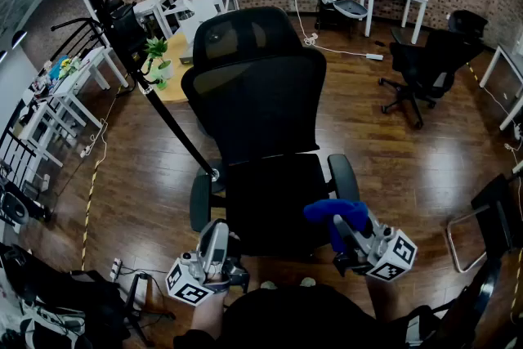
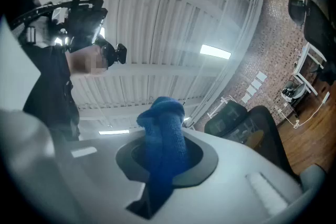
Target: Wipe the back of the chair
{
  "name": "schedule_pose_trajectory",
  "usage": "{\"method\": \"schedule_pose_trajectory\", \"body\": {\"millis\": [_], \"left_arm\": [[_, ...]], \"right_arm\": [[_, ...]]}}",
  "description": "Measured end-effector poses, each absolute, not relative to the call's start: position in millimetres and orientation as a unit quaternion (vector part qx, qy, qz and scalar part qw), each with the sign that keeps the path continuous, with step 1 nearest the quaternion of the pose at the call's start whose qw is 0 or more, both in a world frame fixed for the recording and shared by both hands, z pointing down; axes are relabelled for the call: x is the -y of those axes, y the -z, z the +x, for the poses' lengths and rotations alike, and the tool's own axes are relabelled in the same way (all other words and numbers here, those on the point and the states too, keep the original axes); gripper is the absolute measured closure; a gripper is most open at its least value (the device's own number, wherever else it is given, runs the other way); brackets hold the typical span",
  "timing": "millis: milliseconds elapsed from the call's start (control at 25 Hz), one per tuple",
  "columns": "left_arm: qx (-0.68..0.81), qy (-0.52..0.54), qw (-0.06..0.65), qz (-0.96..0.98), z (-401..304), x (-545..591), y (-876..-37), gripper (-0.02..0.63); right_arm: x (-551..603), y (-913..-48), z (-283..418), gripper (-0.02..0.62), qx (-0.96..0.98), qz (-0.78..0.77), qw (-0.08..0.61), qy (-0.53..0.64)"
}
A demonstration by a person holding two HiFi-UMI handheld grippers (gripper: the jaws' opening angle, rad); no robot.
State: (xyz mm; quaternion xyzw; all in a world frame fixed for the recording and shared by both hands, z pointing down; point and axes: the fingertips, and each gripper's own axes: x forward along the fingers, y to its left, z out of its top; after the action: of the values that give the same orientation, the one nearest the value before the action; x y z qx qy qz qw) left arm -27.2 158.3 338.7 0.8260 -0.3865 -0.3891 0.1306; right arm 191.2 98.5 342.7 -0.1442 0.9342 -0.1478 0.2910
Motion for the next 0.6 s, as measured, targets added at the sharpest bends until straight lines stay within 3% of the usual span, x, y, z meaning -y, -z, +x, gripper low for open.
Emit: {"method": "schedule_pose_trajectory", "body": {"millis": [600], "left_arm": [[0.398,0.389,0.150,0.817,-82.3,-102.0,-363.4,0.617]], "right_arm": [[-39.7,-367.8,142.6,0.557,-0.931,-0.172,0.272,0.173]]}}
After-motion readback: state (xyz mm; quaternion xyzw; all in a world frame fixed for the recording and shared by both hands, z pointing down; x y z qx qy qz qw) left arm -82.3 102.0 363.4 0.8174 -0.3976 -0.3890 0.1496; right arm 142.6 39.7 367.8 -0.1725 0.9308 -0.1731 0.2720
